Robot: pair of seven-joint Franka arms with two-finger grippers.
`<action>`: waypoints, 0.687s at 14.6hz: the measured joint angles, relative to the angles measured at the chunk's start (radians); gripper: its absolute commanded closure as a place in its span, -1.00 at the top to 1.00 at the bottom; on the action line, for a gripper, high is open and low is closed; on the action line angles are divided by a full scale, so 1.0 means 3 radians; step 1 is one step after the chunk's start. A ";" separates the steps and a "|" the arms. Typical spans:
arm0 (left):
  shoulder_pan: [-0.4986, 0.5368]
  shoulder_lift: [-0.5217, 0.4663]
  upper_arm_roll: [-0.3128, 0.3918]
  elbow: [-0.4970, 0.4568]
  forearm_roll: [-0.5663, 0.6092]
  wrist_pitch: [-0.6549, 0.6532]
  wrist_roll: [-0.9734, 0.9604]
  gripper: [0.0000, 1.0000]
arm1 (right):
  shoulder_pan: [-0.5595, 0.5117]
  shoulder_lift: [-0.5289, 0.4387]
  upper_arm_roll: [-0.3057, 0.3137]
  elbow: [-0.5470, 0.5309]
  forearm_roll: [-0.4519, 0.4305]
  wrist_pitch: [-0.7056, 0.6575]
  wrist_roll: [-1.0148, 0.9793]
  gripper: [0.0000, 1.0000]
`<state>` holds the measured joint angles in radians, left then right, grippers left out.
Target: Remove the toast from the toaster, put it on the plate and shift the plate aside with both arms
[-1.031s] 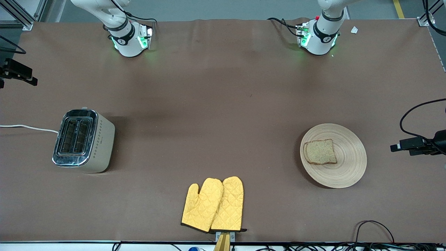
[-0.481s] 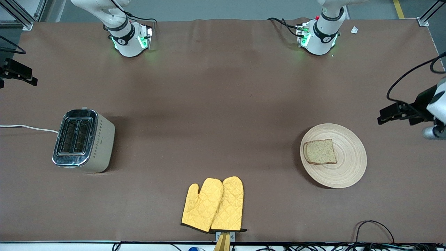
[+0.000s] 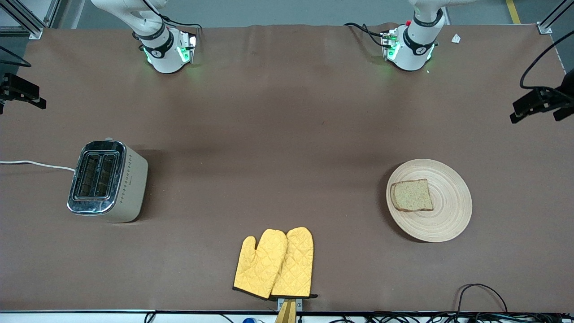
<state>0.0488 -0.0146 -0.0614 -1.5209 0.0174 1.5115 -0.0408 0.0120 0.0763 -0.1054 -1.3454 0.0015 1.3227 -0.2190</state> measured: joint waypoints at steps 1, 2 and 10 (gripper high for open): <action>-0.0002 -0.0064 0.0000 -0.0070 0.0000 -0.0035 -0.0002 1.00 | 0.0000 0.0000 -0.0001 0.0000 -0.0003 0.0003 0.0001 1.00; -0.0002 -0.0101 0.0000 -0.0100 0.0000 -0.0093 -0.0002 1.00 | 0.0000 0.0000 -0.0003 0.0000 -0.0004 0.0006 0.0009 1.00; -0.0031 -0.0114 -0.0030 -0.0106 0.0000 -0.0132 -0.0001 1.00 | -0.0003 0.0000 -0.0011 -0.0011 -0.0002 0.0212 0.0045 1.00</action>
<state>0.0395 -0.0488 -0.0705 -1.5528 0.0174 1.4719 -0.0411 0.0111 0.0763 -0.1087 -1.3486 0.0009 1.3864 -0.2054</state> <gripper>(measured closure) 0.000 0.000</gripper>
